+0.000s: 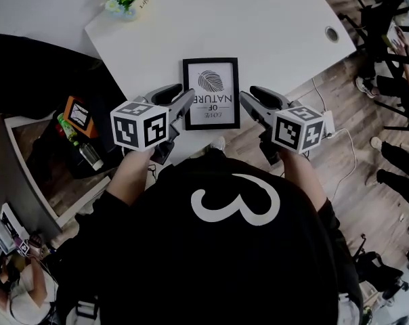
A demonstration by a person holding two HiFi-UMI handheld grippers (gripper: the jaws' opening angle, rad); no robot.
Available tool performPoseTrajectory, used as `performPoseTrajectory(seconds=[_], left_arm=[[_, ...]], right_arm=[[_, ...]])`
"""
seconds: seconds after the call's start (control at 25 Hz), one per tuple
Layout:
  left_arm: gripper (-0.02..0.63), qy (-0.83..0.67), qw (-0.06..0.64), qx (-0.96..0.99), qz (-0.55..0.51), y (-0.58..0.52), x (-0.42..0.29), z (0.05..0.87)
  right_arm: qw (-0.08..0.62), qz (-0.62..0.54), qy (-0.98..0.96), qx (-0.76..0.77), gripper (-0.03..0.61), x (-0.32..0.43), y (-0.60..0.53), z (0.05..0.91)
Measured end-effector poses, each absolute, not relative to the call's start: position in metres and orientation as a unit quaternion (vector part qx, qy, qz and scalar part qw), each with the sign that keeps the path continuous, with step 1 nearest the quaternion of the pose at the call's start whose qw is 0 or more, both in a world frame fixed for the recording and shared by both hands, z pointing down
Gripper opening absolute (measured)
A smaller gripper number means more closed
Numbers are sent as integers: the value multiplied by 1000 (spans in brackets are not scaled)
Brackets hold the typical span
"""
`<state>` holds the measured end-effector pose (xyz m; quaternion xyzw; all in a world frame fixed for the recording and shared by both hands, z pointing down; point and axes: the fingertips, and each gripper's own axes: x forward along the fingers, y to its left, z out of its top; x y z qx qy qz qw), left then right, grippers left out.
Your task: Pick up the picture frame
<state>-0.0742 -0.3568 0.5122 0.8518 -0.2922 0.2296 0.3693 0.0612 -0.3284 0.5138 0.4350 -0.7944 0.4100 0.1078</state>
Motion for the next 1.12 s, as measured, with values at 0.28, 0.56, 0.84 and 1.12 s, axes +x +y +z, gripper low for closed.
performPoseTrajectory(seconds=[0.28,0.56,0.84,1.12], left_arm=[[152,-298,377,836,266,-357,-78,540],[152,-302,387,824,282,-359,-84,558],[152,-297,393,818,297,-356,-80,571],[152,-294,396,815,306,-353,-77,577]], right_arm=[[146,436,-777,430,150,56,-324,546],[175,451,-762,431,150,52,-325,566],[203,446,-754,438,150,48,-329,573],[208,445,-755,435,150,44,-330,578]])
